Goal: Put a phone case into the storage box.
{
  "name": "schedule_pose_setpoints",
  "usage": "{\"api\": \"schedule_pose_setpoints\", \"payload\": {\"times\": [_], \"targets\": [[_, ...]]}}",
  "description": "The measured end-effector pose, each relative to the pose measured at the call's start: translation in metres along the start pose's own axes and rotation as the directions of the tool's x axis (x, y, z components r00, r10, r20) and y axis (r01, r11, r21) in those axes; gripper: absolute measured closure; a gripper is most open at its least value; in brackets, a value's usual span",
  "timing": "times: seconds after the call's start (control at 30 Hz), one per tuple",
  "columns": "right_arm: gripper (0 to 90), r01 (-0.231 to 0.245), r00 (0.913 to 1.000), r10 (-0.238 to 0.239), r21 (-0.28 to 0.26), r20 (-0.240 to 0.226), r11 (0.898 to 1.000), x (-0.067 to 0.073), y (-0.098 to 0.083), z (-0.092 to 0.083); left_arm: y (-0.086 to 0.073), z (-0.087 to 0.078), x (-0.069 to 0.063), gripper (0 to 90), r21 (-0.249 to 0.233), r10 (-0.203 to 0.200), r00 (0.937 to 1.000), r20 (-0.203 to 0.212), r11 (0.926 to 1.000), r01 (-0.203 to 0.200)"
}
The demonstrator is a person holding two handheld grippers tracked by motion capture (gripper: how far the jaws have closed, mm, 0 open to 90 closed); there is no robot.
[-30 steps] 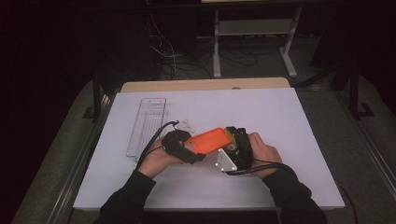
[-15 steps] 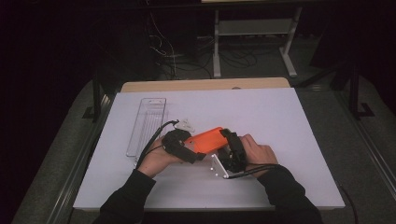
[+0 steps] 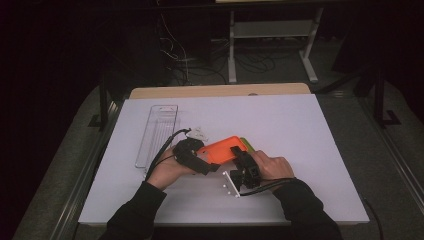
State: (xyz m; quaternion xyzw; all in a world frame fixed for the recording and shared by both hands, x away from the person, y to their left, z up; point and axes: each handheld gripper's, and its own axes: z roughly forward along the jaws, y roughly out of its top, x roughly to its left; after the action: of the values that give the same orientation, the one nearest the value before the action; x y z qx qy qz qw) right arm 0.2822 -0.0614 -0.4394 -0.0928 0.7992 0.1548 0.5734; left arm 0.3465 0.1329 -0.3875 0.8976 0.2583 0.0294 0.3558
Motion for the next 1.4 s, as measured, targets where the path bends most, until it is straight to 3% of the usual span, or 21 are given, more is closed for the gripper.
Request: {"api": "schedule_pose_setpoints", "payload": {"times": [0.27, 0.33, 0.47, 0.5, 0.53, 0.73, 0.77, 0.8, 0.83, 0.9, 0.97, 1.0, 1.03, 1.07, 1.13, 1.17, 1.27, 1.3, 1.37, 1.4], "targets": [[76.5, 0.017, 0.9999, -0.017, 0.004, 0.000, 1.000, 0.000, 0.001, 0.000, 0.000, 0.001, 0.000, 15.4, 0.001, -0.002, 1.0000, 0.007, 1.0000, 0.002], [77.1, 0.024, 0.9997, -0.024, 0.006, 0.006, 1.000, 0.000, 0.001, 0.000, 0.000, 0.002, -0.002, 15.4, -0.025, -0.028, 0.9996, 0.009, 0.9993, 0.028], [77.4, 0.032, 0.9995, -0.032, 0.019, 0.006, 0.999, 0.001, 0.002, -0.001, 0.000, 0.001, -0.002, 14.9, -0.024, -0.029, 0.9995, 0.008, 0.9993, 0.029], [77.5, 0.034, 0.9993, -0.034, 0.019, 0.012, 0.999, 0.001, 0.002, -0.001, 0.000, 0.000, 0.000, 14.6, -0.017, -0.011, 0.9999, 0.007, 0.9998, 0.011], [77.6, 0.035, 0.9992, -0.035, 0.018, 0.018, 0.999, 0.001, 0.002, -0.001, 0.000, 0.001, -0.002, 13.8, -0.043, -0.036, 0.9993, 0.009, 0.9984, 0.037], [77.6, 0.033, 0.9984, -0.034, 0.017, 0.045, 0.999, -0.001, 0.000, -0.002, 0.000, -0.005, 0.000, 2.0, -0.075, -0.017, 0.9998, -0.007, 0.9971, 0.017], [77.6, 0.028, 0.9986, -0.028, 0.018, 0.046, 0.999, -0.001, 0.000, -0.002, 0.000, -0.007, 0.002, 0.5, -0.059, 0.003, 1.0000, -0.007, 0.9983, -0.004], [77.6, 0.028, 0.9986, -0.028, 0.018, 0.046, 0.999, -0.001, 0.000, -0.002, 0.000, -0.007, 0.002, 0.0, -0.059, 0.003, 1.0000, -0.007, 0.9983, -0.004], [77.6, 0.024, 0.9988, -0.025, 0.023, 0.042, 0.999, -0.001, -0.001, -0.002, -0.001, -0.007, 0.000, 0.0, -0.081, -0.021, 0.9998, -0.002, 0.9965, 0.021], [77.5, 0.012, 0.9997, -0.013, 0.036, 0.023, 0.999, -0.001, -0.003, -0.001, -0.001, -0.011, 0.003, 0.0, -0.065, 0.006, 1.0000, -0.004, 0.9979, -0.006], [77.5, 0.011, 0.9996, -0.012, 0.036, 0.026, 0.999, -0.001, -0.004, 0.000, -0.001, -0.011, 0.002, 0.0, -0.082, -0.014, 0.9999, 0.002, 0.9965, 0.014], [77.5, 0.000, 0.9997, -0.001, 0.046, 0.023, 0.999, -0.001, -0.005, -0.001, -0.002, -0.014, 0.005, 0.0, -0.064, 0.011, 0.9999, -0.013, 0.9979, -0.012], [77.5, -0.003, 0.9998, 0.002, 0.051, 0.020, 0.999, -0.002, -0.006, -0.001, -0.002, -0.013, 0.003, 0.0, -0.089, -0.017, 0.9998, -0.010, 0.9959, 0.016], [77.5, -0.003, 0.9998, 0.002, 0.051, 0.020, 0.999, -0.002, -0.006, -0.001, -0.002, -0.013, 0.003, 0.0, -0.089, -0.017, 0.9998, -0.010, 0.9959, 0.016], [77.5, -0.019, 0.9997, 0.018, 0.054, 0.019, 0.998, -0.003, -0.008, -0.001, -0.003, -0.016, 0.008, 0.0, -0.051, 0.023, 0.9995, -0.021, 0.9984, -0.024], [77.5, -0.006, 1.0000, 0.007, 0.056, -0.003, 0.998, -0.004, -0.010, -0.001, -0.004, -0.016, 0.006, 0.0, -0.063, 0.000, 0.9999, -0.017, 0.9980, -0.001], [77.5, -0.036, 0.9992, 0.037, 0.064, -0.017, 0.997, -0.005, -0.013, -0.002, -0.004, -0.016, 0.007, 0.0, -0.055, 0.007, 0.9998, -0.016, 0.9985, -0.008], [77.5, -0.036, 0.9992, 0.037, 0.064, -0.017, 0.997, -0.005, -0.013, -0.002, -0.004, -0.017, 0.008, 0.0, -0.031, 0.042, 0.9988, -0.027, 0.9986, -0.043], [77.5, -0.052, 0.9983, 0.053, 0.061, -0.023, 0.997, -0.008, -0.016, -0.002, -0.005, -0.016, 0.007, 0.0, -0.020, 0.037, 0.9987, -0.034, 0.9991, -0.038], [77.5, -0.063, 0.9978, 0.065, 0.059, -0.017, 0.996, -0.008, -0.017, -0.002, -0.005, -0.015, 0.008, 0.0, -0.009, 0.056, 0.9976, -0.039, 0.9983, -0.057]]}}
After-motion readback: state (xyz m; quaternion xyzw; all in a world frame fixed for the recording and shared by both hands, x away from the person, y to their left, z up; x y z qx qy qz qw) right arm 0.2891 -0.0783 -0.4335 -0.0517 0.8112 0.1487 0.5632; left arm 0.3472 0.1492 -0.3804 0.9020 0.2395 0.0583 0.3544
